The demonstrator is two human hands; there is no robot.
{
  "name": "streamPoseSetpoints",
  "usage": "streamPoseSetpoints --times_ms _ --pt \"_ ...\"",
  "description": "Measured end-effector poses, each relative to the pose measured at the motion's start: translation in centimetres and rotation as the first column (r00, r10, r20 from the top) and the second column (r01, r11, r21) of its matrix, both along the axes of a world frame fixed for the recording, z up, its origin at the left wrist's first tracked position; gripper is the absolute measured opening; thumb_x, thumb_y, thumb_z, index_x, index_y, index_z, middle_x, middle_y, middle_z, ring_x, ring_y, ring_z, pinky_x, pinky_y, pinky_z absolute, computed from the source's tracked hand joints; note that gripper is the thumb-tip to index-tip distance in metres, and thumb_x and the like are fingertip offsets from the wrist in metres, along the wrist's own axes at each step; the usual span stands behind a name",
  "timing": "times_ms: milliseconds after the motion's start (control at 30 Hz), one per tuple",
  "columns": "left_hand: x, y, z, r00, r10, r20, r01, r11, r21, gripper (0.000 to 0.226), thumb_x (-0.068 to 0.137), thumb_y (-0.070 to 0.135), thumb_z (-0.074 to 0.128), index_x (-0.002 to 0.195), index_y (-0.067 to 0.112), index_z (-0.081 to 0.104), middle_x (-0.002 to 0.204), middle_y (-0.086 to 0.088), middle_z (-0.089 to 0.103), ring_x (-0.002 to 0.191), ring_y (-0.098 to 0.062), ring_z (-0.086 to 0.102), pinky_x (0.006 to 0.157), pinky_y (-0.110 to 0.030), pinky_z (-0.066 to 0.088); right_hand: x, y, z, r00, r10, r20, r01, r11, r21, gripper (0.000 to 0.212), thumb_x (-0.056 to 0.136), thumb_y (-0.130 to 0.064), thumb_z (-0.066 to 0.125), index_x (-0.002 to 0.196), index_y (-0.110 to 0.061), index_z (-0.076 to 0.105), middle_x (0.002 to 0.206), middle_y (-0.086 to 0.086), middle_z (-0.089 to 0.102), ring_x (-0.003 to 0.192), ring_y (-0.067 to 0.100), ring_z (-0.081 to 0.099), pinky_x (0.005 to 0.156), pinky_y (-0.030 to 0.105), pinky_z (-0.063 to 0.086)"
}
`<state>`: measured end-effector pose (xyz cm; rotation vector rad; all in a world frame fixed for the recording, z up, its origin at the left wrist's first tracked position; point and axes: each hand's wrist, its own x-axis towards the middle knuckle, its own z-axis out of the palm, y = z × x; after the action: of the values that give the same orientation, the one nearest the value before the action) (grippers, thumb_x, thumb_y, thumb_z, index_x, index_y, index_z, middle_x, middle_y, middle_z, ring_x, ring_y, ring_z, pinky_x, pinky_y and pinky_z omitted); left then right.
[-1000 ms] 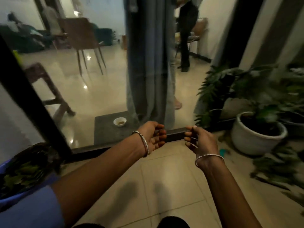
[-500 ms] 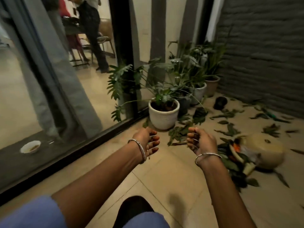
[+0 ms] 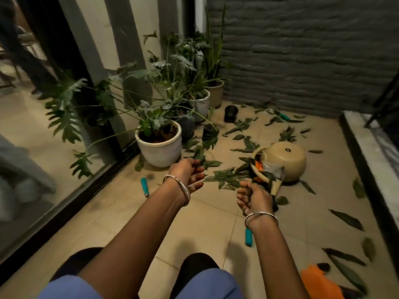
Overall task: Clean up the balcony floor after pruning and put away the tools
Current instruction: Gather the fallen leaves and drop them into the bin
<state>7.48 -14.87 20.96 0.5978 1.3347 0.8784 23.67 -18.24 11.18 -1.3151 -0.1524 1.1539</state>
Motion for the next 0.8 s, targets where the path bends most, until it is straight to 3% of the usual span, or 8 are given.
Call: streamPoseSetpoints --times_ms 100,333,500,567,667,733,800 --pt "1.8 2.8 -0.7 0.995 -0.099 0.01 0.098 0.993 0.065 0.019 0.098 0.021 0.047 0.087 0.018 0.062 0.069 0.002 0.063 0.06 -0.011 0.058 0.057 -0.026 0.046 0.8 0.7 -1.7 0.996 -0.087 0.001 0.087 0.995 -0.051 0.023 0.097 -0.015 0.051 0.082 -0.006 0.065 0.051 0.0 0.057 0.037 0.009 0.049 0.04 0.017 0.036" --pt "3.7 9.6 -5.2 0.978 -0.191 0.087 0.198 0.977 -0.074 0.021 0.099 0.022 0.043 0.085 0.018 0.059 0.071 0.002 0.058 0.062 -0.011 0.055 0.06 -0.025 0.043 3.2 4.6 -6.0 0.967 -0.248 0.063 0.255 0.958 -0.131 0.018 0.095 -0.008 0.051 0.084 -0.004 0.064 0.057 0.005 0.053 0.037 0.01 0.041 0.035 0.016 0.029" --pt "3.9 13.7 -9.2 0.984 -0.178 0.034 0.181 0.969 -0.167 0.023 0.099 0.022 0.041 0.083 0.018 0.057 0.073 0.001 0.058 0.061 -0.012 0.053 0.06 -0.025 0.042 4.7 8.3 -10.8 0.978 -0.168 0.128 0.196 0.946 -0.257 0.028 0.094 -0.005 0.05 0.067 -0.009 0.057 0.047 0.0 0.048 0.033 0.009 0.038 0.035 0.016 0.027" --pt "4.2 14.7 -10.3 0.982 -0.187 0.031 0.189 0.962 -0.198 0.022 0.099 0.023 0.042 0.086 0.018 0.058 0.075 0.001 0.06 0.062 -0.013 0.055 0.06 -0.026 0.044 5.7 9.4 -12.6 0.976 -0.126 0.176 0.179 0.929 -0.325 0.026 0.094 -0.007 0.053 0.068 -0.008 0.06 0.05 0.001 0.051 0.037 0.011 0.042 0.037 0.018 0.032" --pt "5.3 16.2 -11.4 0.979 -0.199 0.049 0.205 0.957 -0.204 0.02 0.099 0.021 0.043 0.088 0.017 0.059 0.073 0.0 0.06 0.062 -0.013 0.055 0.06 -0.027 0.044 7.6 11.7 -15.9 0.934 -0.118 0.339 0.252 0.887 -0.386 0.019 0.09 -0.019 0.056 0.082 -0.005 0.068 0.066 0.009 0.061 0.05 0.019 0.052 0.046 0.025 0.045" --pt "6.1 16.8 -11.7 0.975 -0.214 0.061 0.222 0.954 -0.202 0.018 0.099 0.021 0.043 0.089 0.017 0.059 0.071 0.0 0.059 0.06 -0.012 0.054 0.059 -0.025 0.043 9.4 13.1 -17.2 0.829 0.022 0.558 0.288 0.839 -0.461 0.031 0.085 -0.036 0.05 0.087 -0.013 0.069 0.085 0.011 0.069 0.072 0.028 0.062 0.068 0.035 0.055" --pt "6.9 17.4 -12.4 0.971 -0.229 0.07 0.238 0.948 -0.21 0.018 0.098 0.021 0.044 0.089 0.018 0.058 0.071 0.001 0.058 0.06 -0.012 0.054 0.059 -0.025 0.043 11.3 14.6 -17.1 0.727 0.136 0.673 0.288 0.83 -0.478 0.021 0.088 -0.03 0.053 0.093 -0.017 0.069 0.101 0.011 0.067 0.091 0.033 0.062 0.08 0.034 0.051"
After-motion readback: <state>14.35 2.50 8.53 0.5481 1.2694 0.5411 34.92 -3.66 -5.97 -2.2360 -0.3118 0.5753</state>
